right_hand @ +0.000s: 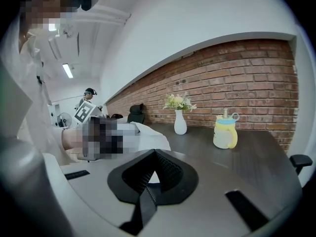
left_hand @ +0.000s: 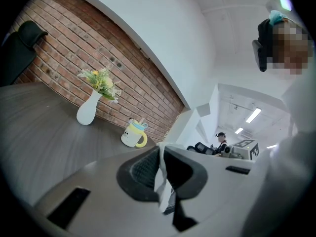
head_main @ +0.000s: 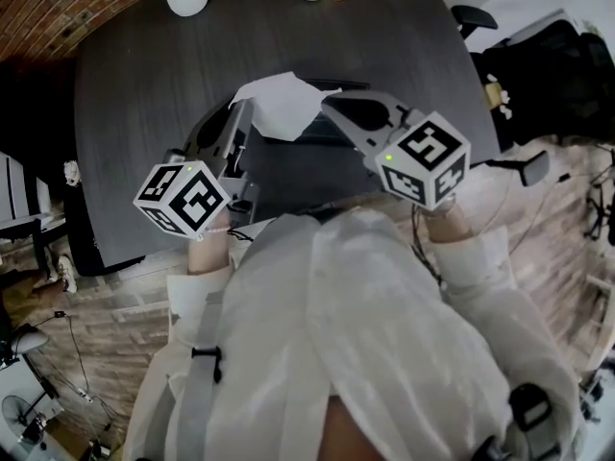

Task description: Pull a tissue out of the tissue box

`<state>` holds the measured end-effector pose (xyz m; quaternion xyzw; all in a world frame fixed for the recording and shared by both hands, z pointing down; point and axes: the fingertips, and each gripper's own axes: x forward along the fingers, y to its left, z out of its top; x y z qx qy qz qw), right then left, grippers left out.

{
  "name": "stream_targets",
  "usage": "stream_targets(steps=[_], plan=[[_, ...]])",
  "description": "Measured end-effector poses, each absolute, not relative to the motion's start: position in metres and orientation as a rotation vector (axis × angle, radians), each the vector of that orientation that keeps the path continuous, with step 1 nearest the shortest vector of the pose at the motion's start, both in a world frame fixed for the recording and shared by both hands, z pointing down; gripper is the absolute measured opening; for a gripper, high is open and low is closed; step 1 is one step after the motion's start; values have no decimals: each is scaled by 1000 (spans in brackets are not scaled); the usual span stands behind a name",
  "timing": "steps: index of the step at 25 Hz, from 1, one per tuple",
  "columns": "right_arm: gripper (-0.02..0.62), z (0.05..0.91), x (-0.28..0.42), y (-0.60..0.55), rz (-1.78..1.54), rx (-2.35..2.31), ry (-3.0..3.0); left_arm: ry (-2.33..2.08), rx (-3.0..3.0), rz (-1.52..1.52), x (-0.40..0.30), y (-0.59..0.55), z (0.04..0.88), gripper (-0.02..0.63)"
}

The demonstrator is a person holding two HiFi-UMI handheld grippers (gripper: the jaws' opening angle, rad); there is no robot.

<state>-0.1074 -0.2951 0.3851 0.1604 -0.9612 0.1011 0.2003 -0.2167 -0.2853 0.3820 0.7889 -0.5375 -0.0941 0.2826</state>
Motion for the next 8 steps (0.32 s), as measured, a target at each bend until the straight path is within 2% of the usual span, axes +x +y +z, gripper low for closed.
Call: stream_targets(steps=[8], plan=[[3,383,-110,-296,259,430,-2670,-1448,2109,-258,-221,-287,384,6]])
